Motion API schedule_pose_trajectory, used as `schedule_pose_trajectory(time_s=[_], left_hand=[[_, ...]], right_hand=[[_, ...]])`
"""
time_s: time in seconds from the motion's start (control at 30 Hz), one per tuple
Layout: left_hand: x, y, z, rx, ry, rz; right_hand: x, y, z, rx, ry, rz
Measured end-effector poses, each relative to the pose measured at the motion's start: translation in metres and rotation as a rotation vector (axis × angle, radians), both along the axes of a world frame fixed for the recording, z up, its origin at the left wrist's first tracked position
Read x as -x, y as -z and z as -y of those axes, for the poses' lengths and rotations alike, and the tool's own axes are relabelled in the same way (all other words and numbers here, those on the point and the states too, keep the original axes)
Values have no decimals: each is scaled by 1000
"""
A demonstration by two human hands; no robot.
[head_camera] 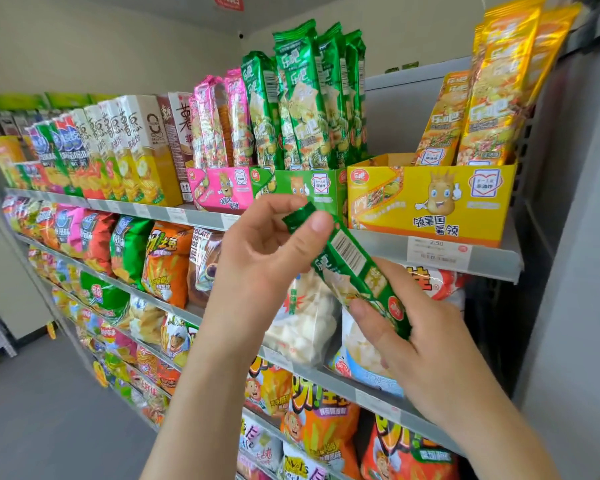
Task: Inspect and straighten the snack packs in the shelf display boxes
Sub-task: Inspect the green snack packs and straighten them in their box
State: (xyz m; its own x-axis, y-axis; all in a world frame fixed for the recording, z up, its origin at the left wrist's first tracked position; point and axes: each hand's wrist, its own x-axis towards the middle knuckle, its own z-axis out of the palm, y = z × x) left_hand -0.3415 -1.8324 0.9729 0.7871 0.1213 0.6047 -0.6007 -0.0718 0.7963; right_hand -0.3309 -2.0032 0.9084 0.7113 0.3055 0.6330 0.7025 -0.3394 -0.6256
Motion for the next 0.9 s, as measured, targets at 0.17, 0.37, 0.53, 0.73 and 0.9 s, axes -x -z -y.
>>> schedule_pose_trajectory(time_s=[0.17,0.37,0.53,0.73,0.9], left_hand=[[-2,0,8,-79,-148,63],[-6,4,11,139,-227,119],[-11,3,5,257,-117,93],[-15,6,-1,265,25,31],[-15,10,0,323,87,-11]], right_hand=[[2,0,-2,103,175,104],[-2,5,12,79,-175,-151],[1,13,10,-64,-218,-139],[6,14,2,-78,-149,-121],[9,12,-6,-113,-164,-135]])
